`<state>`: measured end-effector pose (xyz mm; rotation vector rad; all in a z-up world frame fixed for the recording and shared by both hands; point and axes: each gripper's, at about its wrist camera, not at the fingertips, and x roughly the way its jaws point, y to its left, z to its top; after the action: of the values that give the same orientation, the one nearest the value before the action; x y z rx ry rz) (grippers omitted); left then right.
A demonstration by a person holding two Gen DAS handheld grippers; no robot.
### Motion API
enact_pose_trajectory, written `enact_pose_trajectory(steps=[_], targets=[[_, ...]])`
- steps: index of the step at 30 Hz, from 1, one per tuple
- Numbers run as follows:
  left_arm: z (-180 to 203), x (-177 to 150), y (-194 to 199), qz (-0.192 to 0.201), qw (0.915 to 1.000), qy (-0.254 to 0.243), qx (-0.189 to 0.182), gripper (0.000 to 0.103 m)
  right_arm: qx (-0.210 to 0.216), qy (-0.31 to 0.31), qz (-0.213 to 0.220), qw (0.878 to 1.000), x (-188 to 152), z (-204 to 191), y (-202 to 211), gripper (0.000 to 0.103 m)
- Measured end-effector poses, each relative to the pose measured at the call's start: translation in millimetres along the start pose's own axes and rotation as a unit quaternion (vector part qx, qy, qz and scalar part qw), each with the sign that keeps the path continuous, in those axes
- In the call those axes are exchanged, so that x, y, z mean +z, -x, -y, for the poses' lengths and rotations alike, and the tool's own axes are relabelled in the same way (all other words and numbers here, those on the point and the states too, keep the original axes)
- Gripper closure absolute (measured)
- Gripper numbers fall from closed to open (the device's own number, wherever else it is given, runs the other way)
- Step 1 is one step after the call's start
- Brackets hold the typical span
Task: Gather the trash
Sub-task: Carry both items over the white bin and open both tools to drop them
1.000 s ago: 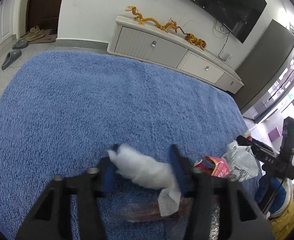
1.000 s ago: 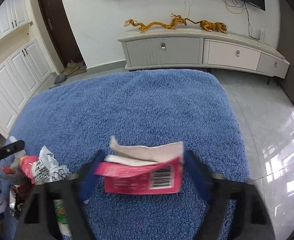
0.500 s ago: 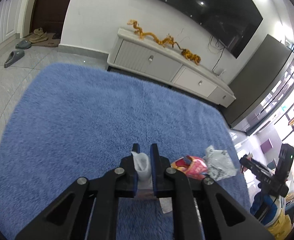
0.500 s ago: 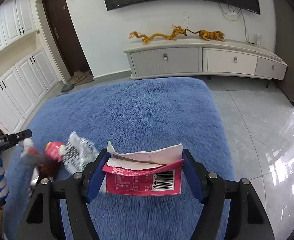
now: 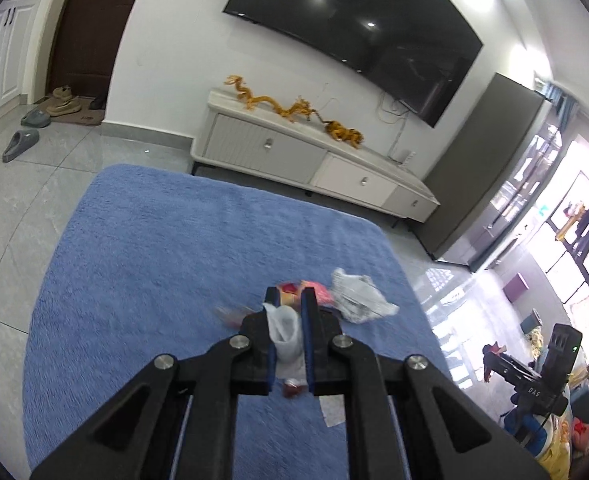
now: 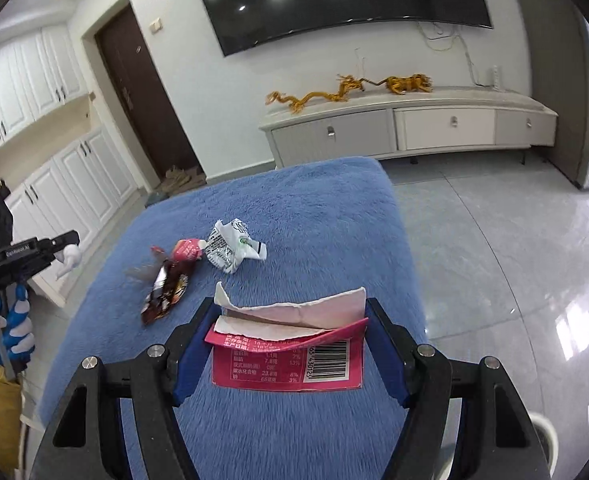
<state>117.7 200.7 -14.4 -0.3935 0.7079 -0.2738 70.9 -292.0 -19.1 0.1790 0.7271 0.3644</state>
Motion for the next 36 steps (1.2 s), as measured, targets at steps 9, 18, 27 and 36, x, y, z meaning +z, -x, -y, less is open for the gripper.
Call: enact_pose_trajectory(steps=[9, 18, 27, 36], targets=[[83, -26, 5, -0.020, 0.9969, -0.045, -0.062, 0.093, -0.042, -0.069, 0.038, 0.996, -52, 52, 86, 0.033], [220, -85, -63, -0.117, 0.9786, -0.126, -0.113, 0.093, -0.080, -0.182, 0.047, 0.979, -130, 143, 138, 0.033], [381, -186, -151, -0.232, 0.9274, -0.247, -0.157, 0.093, -0.073, -0.302, 0.036, 0.950, -203, 231, 140, 0.032], [474, -256, -220, -0.296, 0.8945, -0.300, -0.150, 0.081, -0.079, -0.359, 0.006, 0.930, -240, 275, 118, 0.029]])
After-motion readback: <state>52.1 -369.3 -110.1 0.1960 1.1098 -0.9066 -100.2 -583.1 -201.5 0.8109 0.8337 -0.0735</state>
